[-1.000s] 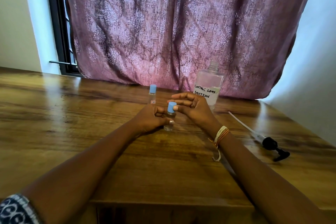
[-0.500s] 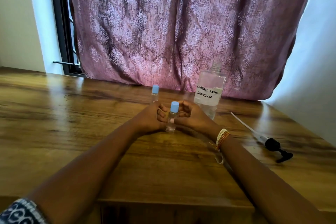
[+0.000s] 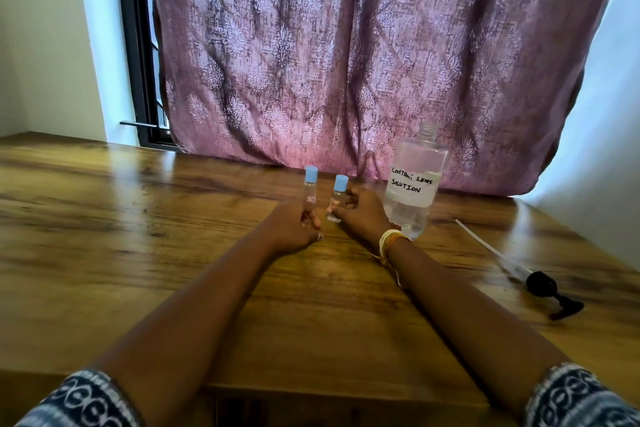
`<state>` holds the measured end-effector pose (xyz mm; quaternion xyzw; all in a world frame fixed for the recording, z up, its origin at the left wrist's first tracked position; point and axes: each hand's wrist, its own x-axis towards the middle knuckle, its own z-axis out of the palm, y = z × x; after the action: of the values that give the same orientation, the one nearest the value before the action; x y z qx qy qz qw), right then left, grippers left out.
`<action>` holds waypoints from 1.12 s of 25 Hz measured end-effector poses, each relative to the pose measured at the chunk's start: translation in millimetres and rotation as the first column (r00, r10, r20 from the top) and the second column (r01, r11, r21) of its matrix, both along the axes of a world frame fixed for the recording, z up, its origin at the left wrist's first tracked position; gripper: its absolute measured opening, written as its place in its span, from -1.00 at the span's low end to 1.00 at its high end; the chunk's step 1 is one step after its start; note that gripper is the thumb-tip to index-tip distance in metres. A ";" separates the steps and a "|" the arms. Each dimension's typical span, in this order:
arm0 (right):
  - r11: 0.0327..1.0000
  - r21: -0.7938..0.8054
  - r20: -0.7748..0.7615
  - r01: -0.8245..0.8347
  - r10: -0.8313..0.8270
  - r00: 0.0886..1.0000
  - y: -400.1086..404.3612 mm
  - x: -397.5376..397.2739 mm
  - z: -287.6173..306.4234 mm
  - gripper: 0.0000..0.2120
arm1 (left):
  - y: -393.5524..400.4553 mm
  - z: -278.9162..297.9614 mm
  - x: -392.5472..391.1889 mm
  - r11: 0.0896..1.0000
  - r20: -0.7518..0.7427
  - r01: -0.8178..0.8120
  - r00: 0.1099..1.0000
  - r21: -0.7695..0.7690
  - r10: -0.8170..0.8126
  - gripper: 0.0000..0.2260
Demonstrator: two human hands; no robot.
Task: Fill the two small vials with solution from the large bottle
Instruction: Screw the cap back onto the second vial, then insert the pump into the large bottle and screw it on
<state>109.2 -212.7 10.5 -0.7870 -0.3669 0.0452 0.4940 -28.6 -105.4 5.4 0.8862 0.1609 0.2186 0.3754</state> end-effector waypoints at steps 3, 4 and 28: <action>0.998 -0.016 0.001 0.058 -0.058 0.998 8.8 -2.6 -1.0 -0.61 | 2.1 -2.0 1.7 1.000 0.004 0.012 1.000 0.024 -0.013 -0.87; 0.998 -0.034 0.012 0.060 -0.060 0.998 8.5 -5.9 -1.0 -0.68 | 2.2 -2.3 2.6 0.999 0.006 0.015 1.000 0.036 -0.016 -0.87; 0.428 -0.697 0.432 0.575 -0.390 0.813 -233.6 16.8 31.7 -0.52 | -101.2 101.2 99.9 0.979 0.422 -0.095 0.892 -0.182 0.165 -0.33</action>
<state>126.0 -446.3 42.2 -0.9929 -0.1116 -0.0197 0.0351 71.3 -206.6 106.7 0.7700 0.1491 0.4221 0.4547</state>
